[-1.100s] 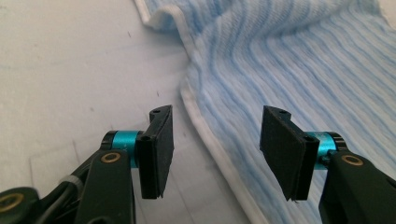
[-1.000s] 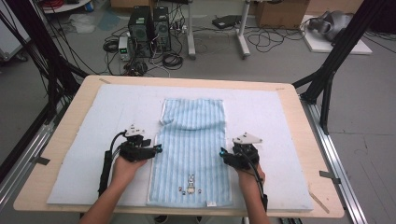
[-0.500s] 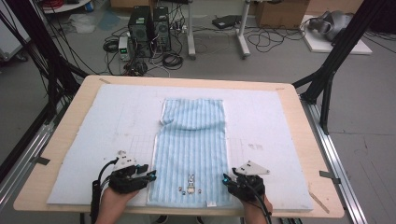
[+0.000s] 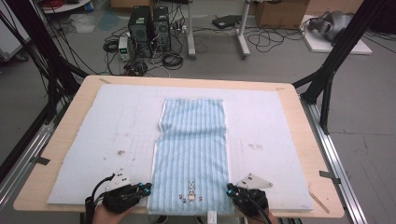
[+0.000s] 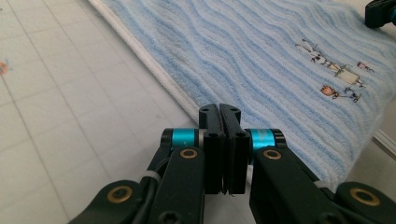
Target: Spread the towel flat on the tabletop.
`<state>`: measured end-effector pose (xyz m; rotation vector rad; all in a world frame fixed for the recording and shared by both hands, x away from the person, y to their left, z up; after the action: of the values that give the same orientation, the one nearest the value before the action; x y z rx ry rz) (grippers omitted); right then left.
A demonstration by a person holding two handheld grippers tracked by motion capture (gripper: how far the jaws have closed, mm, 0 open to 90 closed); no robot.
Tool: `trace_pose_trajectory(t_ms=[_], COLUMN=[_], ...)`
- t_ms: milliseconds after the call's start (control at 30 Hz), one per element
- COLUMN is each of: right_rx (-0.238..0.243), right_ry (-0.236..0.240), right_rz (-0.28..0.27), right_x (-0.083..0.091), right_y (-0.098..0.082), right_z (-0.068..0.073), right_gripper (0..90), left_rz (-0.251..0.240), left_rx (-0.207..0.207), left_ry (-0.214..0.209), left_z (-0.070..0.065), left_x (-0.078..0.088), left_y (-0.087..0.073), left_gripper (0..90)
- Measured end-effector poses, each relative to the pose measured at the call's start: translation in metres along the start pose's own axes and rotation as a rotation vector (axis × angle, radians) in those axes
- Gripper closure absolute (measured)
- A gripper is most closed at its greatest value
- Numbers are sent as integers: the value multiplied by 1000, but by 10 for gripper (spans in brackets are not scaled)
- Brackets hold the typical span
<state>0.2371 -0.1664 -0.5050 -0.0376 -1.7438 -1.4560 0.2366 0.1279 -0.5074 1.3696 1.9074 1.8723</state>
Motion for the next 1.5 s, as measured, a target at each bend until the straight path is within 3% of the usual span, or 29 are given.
trace_pose_trajectory(t_ms=[267, 333, 367, 400, 500, 600, 633, 767, 833, 967, 1033, 1067, 1233, 1400, 1433, 1467, 1500], right_rx=[45, 51, 37, 23, -13, -38, -45, -32, -22, 13, 27, 22, 23, 38, 43, 43, 28], right_ry=[13, 11, 2, -9, -49, -74, -77, -71, -56, -17, -2, 1, 34, 66, 69, 72, 59], right_rz=[7, -1, -17, -35, -80, -95, -89, -68, -43, 1, 22, 7, -11, 8, 11, 8, -15], right_x=[26, 30, 32, 32, 26, 12, 3, -19, -27, -38, -40, -39, -32, -31, -31, -31, -31], right_y=[-13, -13, -11, -8, 5, 17, 22, 40, 42, 37, 29, 28, 22, 22, 22, 24, 28], right_z=[20, 21, 21, 19, 10, -2, -8, -19, -19, -11, -8, -7, -4, -4, -4, -5, -9], right_gripper=[865, 812, 714, 682, 574, 515, 519, 647, 689, 754, 768, 770, 786, 749, 702, 597, 504], left_rz=[3, 2, -14, -26, -75, -109, -108, -85, -62, -7, 48, 27, 22, 33, 38, 29, 7], left_rx=[-9, -18, -15, -12, 13, 52, 46, 33, 22, -19, -59, -69, -67, -53, -41, -37, -37], left_ry=[-61, -51, -34, -25, -5, -14, -9, -16, -23, -23, -16, -9, -21, -67, -81, -83, -83], left_z=[-16, -17, -15, -13, -1, 11, 16, 27, 26, 21, 19, 18, 15, 15, 17, 18, 21], left_x=[16, 18, 18, 18, 13, 0, -6, -27, -35, -44, -48, -48, -43, -39, -39, -39, -39], left_y=[-14, -12, -8, -5, 13, 33, 39, 54, 55, 47, 36, 33, 30, 27, 28, 30, 34], left_gripper=[869, 769, 673, 599, 552, 570, 582, 706, 845, 874, 876, 882, 889, 890, 889, 874, 811])
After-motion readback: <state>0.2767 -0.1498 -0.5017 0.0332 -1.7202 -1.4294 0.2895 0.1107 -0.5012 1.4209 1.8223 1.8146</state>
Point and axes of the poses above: each handheld gripper's, and its own axes: x roughly backward along the jaws, y roughly out of its top, z roughly to its left, the point moved 9 cm from there along -x, roughly forward along the jaws, and after that the axes turned 6 degrees about -z, right-handed, at the moved point
